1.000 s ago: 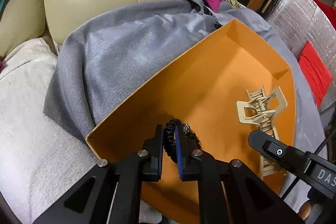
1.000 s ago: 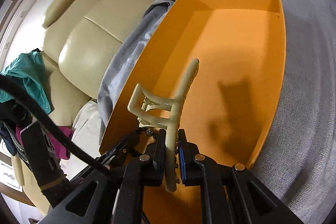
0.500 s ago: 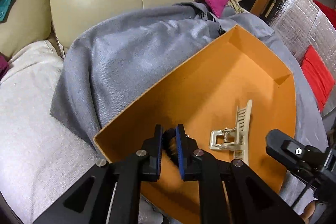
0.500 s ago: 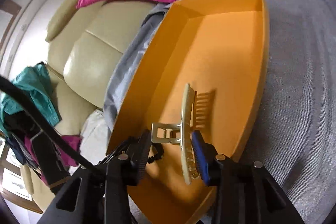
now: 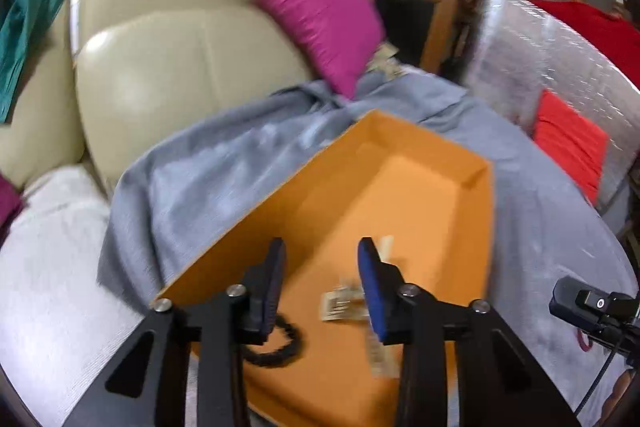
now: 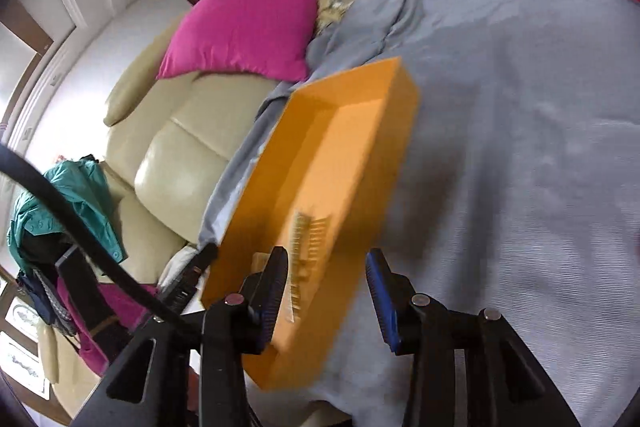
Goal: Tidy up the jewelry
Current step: 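Move both grippers back over the jewelry on the table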
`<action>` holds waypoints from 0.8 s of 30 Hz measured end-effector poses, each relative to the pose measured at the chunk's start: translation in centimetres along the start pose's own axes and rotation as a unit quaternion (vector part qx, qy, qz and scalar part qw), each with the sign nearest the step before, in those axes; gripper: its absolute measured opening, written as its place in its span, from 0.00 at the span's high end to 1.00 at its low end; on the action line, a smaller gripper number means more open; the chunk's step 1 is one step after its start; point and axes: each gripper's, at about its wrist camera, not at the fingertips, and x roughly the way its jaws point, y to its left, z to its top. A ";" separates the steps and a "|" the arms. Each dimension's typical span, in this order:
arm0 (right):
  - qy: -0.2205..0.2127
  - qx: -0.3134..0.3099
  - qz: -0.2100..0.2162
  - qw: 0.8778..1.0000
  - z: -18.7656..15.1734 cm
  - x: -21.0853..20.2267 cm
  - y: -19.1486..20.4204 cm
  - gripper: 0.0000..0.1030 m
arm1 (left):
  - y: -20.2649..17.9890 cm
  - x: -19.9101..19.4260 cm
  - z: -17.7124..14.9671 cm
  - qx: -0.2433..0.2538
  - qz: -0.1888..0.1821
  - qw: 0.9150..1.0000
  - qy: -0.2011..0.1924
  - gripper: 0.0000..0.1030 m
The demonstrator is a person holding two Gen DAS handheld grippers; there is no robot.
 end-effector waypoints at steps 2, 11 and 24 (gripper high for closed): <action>-0.009 0.001 -0.019 1.000 -0.2 -1.9 -1.5 0.57 | -1.8 -0.5 0.0 0.017 -0.020 1.000 -0.008 0.58; -0.058 0.053 -0.089 0.993 -2.2 -12.0 -11.1 0.57 | -13.4 -2.4 -2.1 0.117 -0.107 0.987 -0.005 0.50; -0.155 0.215 -0.114 0.957 -5.1 -26.6 -26.3 0.57 | -26.7 -2.0 -7.5 0.228 -0.181 0.955 0.058 0.49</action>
